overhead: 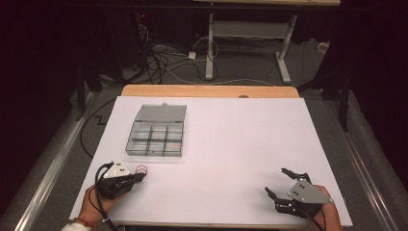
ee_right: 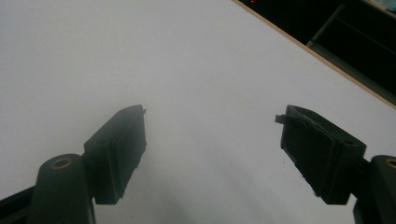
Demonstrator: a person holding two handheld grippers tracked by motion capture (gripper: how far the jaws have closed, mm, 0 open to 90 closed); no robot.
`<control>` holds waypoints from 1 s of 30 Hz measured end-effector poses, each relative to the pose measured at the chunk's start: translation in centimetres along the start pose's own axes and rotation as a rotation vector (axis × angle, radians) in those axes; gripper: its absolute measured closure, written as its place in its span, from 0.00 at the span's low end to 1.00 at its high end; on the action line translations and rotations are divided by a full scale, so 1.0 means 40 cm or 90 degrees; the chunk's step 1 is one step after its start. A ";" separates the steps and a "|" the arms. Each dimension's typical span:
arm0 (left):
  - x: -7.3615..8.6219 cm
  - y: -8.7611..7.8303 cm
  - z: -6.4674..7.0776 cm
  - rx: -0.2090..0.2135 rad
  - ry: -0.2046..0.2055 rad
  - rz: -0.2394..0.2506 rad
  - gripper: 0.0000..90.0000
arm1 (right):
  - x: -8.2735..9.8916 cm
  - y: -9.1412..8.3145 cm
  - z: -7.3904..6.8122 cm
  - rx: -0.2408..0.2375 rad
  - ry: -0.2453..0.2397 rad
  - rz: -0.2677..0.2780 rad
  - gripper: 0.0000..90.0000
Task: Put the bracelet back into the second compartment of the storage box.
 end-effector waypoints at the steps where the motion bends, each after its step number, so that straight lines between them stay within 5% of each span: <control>1: -0.002 -0.003 -0.001 -0.002 0.000 0.003 0.96 | -0.001 0.000 0.004 0.002 0.003 0.002 0.26; 30: -0.088 -0.027 -0.039 -0.038 0.037 0.043 0.96 | 0.006 0.010 -0.003 -0.003 0.006 -0.008 0.26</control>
Point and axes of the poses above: each handheld gripper's, and its own axes: y roughly forward along the jaws, x roughly out of its underside, z roughly to its right, the point moved 10 cm from there along y, roughly forward along the jaws, and after that the axes turned 14 degrees about y, right-handed, at the moved point
